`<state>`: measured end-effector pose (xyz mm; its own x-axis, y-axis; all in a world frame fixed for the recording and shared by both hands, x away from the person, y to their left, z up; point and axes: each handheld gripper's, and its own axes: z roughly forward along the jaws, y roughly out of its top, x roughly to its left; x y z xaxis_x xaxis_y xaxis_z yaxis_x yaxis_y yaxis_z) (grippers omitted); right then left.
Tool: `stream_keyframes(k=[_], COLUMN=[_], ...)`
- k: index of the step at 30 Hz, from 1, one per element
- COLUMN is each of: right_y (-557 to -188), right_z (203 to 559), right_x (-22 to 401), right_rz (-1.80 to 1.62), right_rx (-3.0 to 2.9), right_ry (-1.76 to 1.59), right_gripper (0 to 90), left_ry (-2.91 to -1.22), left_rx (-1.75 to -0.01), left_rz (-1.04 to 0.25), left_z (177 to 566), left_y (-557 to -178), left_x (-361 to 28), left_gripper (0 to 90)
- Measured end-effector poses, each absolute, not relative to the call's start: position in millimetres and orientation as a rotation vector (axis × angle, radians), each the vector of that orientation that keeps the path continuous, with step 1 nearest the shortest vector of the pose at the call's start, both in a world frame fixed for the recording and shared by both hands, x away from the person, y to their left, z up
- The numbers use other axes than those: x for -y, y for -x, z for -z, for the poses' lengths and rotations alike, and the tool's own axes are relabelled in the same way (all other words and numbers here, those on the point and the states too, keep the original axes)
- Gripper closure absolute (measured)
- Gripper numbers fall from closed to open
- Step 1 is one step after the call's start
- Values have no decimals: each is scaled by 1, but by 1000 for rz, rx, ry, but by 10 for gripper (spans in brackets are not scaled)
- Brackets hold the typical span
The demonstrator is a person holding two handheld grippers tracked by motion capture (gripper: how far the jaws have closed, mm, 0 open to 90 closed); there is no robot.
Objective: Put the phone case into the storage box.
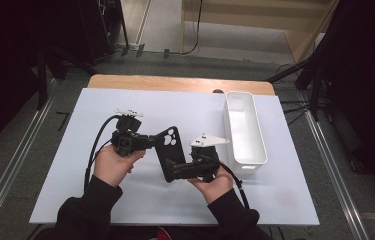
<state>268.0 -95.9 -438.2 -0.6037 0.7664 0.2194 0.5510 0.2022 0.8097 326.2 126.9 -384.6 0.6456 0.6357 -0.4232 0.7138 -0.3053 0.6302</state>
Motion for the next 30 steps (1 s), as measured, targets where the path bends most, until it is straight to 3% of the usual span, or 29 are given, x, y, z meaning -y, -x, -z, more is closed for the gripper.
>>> stream_keyframes(k=[17, 18, 25, 27, 30], right_y=[-268, -269, -270, -269, -268], right_z=[437, 437, 435, 434, 434], right_x=[84, 83, 84, 84, 85], right_rz=[-1343, -1334, -1355, -1352, -1347], right_rx=[-2212, -2189, -2172, -2165, -2167], right_ry=[-1266, -1277, -1284, -1278, -1241], right_gripper=[0, 42, 48, 101, 110], left_ry=[-2034, -2031, -2022, -2016, -2019], left_rx=[-1021, -1017, -1008, -1011, -997], left_rz=[185, 185, 180, 176, 173], left_z=[388, 388, 387, 386, 385], left_y=[-321, -321, -318, -317, -316], left_x=[-113, -111, -109, -107, -108], left_gripper=[784, 784, 783, 783, 781])
